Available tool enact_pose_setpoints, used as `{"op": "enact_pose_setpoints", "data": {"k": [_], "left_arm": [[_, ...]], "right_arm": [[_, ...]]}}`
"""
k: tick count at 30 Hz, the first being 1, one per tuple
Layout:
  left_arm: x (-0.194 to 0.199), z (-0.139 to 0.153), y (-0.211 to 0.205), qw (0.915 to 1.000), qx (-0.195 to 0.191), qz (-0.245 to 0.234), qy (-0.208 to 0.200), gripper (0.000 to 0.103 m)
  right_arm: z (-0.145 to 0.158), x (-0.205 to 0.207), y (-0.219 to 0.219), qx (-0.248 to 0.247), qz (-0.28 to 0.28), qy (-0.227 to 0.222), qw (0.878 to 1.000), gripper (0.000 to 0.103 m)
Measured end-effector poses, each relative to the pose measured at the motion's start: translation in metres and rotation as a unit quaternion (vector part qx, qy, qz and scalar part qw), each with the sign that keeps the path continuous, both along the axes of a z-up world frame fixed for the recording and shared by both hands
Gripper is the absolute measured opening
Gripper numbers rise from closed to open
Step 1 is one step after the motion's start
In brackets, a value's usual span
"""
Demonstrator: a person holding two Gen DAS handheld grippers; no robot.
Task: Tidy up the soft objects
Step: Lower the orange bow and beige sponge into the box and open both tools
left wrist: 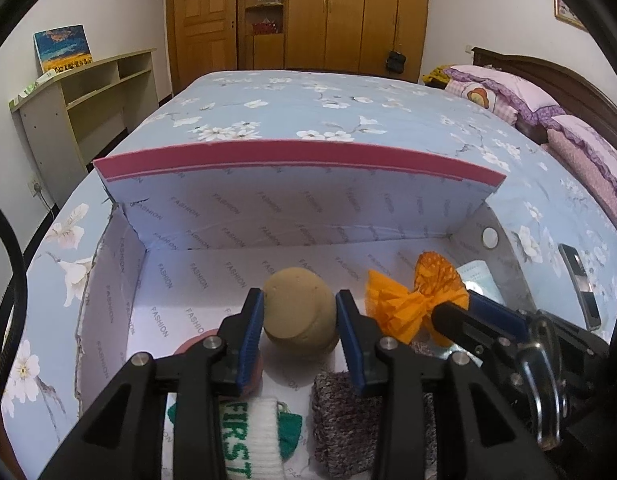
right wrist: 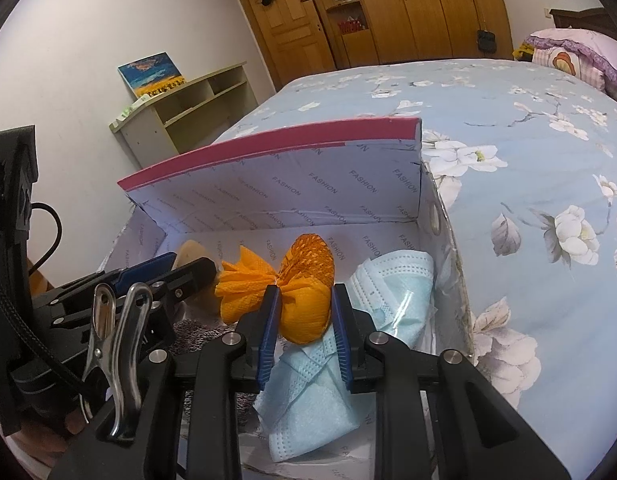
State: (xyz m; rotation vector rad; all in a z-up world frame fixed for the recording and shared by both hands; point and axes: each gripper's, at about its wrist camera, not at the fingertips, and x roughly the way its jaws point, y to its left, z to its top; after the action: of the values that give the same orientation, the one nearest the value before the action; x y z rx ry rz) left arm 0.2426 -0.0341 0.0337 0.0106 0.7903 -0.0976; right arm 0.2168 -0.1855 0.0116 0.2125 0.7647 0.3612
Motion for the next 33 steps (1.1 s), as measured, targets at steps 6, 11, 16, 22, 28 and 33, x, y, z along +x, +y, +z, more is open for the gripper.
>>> {"op": "enact_pose_setpoints", "data": {"k": [6,11,16,22,28,33], "left_arm": [[-0.002,0.001,0.001,0.9999,-0.008,-0.006,0.008,0.047],[-0.006,0.007,0.005,0.9999,-0.007,-0.004,0.012,0.052],[-0.018,0.021,0.008,1.0000,0.000,-0.004,0.000,0.056],[-0.031,0.032,0.013,0.9999,-0.012,0.000,-0.001,0.056],[-0.050,0.036,0.018,0.9998,-0.019,0.004,0.003,0.056],[-0.070,0.034,0.021,0.9996,-0.027,-0.004,0.011,0.056]], "right_arm": [[0.003,-0.002,-0.002,0.012,0.004,-0.003,1.000,0.026],[0.006,-0.003,-0.005,0.023,0.012,-0.006,1.000,0.033],[0.015,-0.008,-0.007,0.021,0.004,-0.018,1.000,0.044],[0.026,-0.020,-0.016,0.033,-0.001,-0.024,0.999,0.044],[0.036,-0.038,-0.020,0.032,0.001,-0.027,0.999,0.044],[0.038,-0.055,-0.018,0.034,0.013,-0.018,0.999,0.044]]}}
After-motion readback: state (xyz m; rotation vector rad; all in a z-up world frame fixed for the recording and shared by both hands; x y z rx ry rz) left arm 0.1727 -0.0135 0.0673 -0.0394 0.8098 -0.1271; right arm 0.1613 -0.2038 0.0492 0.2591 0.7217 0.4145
